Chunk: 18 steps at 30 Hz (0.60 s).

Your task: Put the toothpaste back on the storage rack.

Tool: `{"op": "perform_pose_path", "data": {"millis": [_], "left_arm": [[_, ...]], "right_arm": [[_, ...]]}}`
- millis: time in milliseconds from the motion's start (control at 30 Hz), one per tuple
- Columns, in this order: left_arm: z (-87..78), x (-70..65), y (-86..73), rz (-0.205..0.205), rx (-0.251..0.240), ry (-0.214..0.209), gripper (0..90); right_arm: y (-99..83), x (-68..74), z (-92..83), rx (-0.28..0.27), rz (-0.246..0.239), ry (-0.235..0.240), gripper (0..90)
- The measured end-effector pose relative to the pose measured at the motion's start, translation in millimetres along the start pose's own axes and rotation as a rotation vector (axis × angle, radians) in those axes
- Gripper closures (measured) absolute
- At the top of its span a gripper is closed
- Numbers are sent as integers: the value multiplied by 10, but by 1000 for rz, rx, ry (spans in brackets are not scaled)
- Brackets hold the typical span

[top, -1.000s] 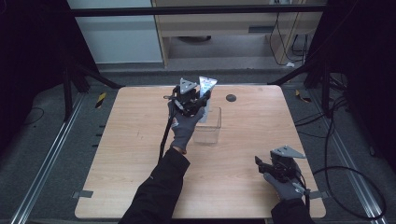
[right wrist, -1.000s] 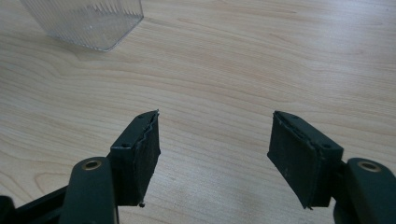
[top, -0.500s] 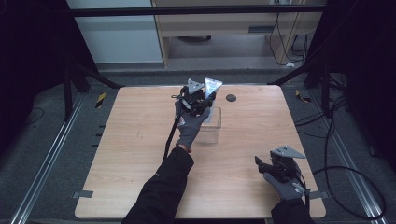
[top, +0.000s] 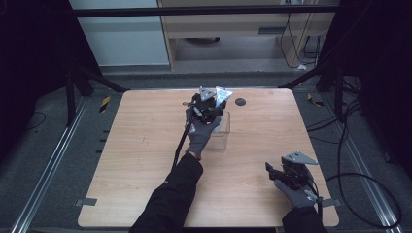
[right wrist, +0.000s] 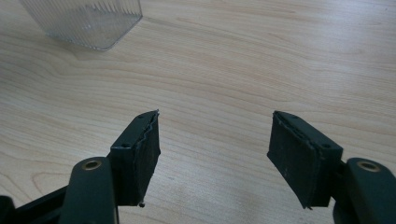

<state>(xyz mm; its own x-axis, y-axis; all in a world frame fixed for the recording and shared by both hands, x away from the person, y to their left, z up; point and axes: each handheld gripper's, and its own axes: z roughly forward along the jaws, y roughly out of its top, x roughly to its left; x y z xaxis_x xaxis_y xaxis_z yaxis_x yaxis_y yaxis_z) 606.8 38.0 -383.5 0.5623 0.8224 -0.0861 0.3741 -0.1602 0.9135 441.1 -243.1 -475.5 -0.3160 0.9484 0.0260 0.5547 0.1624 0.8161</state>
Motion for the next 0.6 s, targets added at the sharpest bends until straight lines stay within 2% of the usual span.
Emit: {"op": "perform_pose_path", "data": {"millis": [500,600], "left_arm": [[80,-15,-203,-6,8,11,714],[93,-7,-245,4,25,8,714]], "right_arm": [[1,4,10,2,1,1,335],[1,7,11,3,0,0,335]]}}
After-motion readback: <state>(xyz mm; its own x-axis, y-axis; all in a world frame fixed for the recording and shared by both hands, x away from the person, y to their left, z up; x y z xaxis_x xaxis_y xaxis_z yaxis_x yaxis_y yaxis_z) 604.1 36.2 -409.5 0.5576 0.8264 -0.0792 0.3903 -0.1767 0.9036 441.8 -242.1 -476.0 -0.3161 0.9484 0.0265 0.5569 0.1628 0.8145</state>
